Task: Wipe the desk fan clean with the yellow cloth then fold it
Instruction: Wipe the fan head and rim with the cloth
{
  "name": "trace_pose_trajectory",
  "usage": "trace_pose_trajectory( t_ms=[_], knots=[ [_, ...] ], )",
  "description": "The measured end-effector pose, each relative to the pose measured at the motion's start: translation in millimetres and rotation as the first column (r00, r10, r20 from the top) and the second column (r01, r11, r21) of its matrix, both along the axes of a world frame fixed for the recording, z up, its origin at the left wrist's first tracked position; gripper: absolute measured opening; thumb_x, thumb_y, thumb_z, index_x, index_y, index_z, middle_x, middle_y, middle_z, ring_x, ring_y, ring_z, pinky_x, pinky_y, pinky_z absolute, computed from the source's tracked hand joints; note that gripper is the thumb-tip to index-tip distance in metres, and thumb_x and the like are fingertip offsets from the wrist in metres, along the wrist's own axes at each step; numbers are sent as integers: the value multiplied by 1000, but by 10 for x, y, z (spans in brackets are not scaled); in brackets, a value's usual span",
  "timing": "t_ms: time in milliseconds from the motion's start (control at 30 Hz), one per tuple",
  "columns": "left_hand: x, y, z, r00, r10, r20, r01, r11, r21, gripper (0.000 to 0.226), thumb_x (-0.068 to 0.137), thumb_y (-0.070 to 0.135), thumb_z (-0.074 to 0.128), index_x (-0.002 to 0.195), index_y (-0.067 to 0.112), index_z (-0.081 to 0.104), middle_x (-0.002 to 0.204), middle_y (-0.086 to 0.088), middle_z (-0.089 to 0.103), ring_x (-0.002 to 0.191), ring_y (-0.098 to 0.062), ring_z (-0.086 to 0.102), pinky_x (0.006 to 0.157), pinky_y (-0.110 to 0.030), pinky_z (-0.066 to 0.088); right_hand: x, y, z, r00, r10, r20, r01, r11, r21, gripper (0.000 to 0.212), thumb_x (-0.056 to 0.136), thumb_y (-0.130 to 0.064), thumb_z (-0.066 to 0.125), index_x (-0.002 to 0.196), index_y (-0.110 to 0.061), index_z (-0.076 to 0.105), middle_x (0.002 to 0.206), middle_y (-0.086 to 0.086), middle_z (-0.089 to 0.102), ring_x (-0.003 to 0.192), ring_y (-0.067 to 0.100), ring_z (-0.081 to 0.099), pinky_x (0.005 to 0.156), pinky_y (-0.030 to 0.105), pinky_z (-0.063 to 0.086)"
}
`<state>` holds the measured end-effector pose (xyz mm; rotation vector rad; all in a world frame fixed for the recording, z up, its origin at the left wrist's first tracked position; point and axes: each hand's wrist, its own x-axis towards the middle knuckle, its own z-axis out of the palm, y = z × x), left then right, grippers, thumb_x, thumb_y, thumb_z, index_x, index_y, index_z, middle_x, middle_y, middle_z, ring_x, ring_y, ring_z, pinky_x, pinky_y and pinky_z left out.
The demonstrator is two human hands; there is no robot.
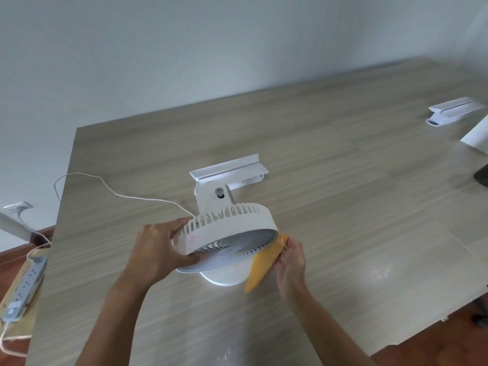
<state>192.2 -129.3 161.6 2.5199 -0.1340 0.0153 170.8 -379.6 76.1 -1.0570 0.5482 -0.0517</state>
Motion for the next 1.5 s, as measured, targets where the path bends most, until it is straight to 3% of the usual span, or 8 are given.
trace_pose_trajectory(
  t_ms=[100, 200, 533, 800, 967, 1067, 1233, 1500],
  knots=[
    [-9, -16, 13, 1000, -17, 15, 17, 1000, 10, 74, 39, 56, 72, 110, 38, 68, 83, 15, 76, 75, -9, 70, 71, -38, 56, -57, -59, 99, 991, 78, 112, -50, 971, -234, 46, 77, -50, 58, 78, -4, 48, 79, 11, 47, 77, 25, 44, 70, 43, 37],
    [-9, -21, 43, 1000, -17, 7, 17, 1000, 9, 73, 39, 59, 72, 109, 38, 68, 80, 15, 75, 74, -9, 70, 70, -38, 56, -108, -32, 336, 985, 115, 129, -56, 920, -387, 22, 79, -39, 50, 67, -20, 50, 64, -11, 46, 62, 7, 41, 64, 25, 36],
    [11, -76, 93, 1000, -31, 1, 31, 999, 23, 70, 40, 61, 71, 106, 38, 69, 79, 13, 76, 73, -10, 70, 69, -38, 55, -331, 442, 789, 750, 559, 354, 87, 448, -890, 23, 88, -37, 49, 82, -15, 49, 77, -4, 44, 73, 12, 40, 68, 20, 30],
    [-69, -100, 152, 998, -54, -26, 55, 998, 9, 72, 40, 65, 72, 106, 36, 66, 88, 17, 73, 82, -10, 69, 69, -35, 54, -331, 501, 923, 684, 658, 316, 82, 362, -929, 15, 92, -17, 49, 84, -7, 56, 80, 2, 54, 78, 14, 44, 73, 22, 34],
    [-175, -162, 262, 988, -151, 0, 151, 988, -19, 123, 34, 72, 79, 143, 40, 33, 137, 28, 41, 123, 1, 42, 97, -26, 38, -327, 274, 1038, 618, 748, 243, 65, 259, -964, 12, 87, -4, 50, 86, -8, 62, 81, 3, 62, 82, 19, 50, 76, 32, 44],
    [-195, -356, 370, 937, -289, 198, 299, 954, -22, 100, 51, 74, 73, 138, 36, 43, 143, 24, 44, 137, -2, 37, 104, -26, 37, -313, 232, 1174, 548, 808, 217, 77, 209, -975, 16, 85, -7, 48, 83, -6, 64, 81, 5, 65, 80, 22, 52, 76, 37, 45],
    [-195, -418, 467, 912, -162, 376, 226, 965, -131, 40, 69, 35, 76, 105, 17, 73, 109, 11, 70, 101, -3, 65, 89, -11, 45, -228, 180, 1374, 506, 809, 300, 147, 261, -954, 30, 81, -5, 49, 99, -6, 73, 100, 3, 74, 104, 25, 59, 97, 31, 45],
    [-368, -27, 534, 919, 49, 392, 107, 925, -366, 32, 69, 8, 66, 99, 19, 68, 96, 15, 71, 91, -4, 66, 82, -18, 50, -62, -254, 1089, 743, 626, 238, 98, 250, -963, 40, 73, -4, 61, 112, -15, 64, 105, -7, 64, 102, 14, 58, 88, 6, 40]
  ],
)
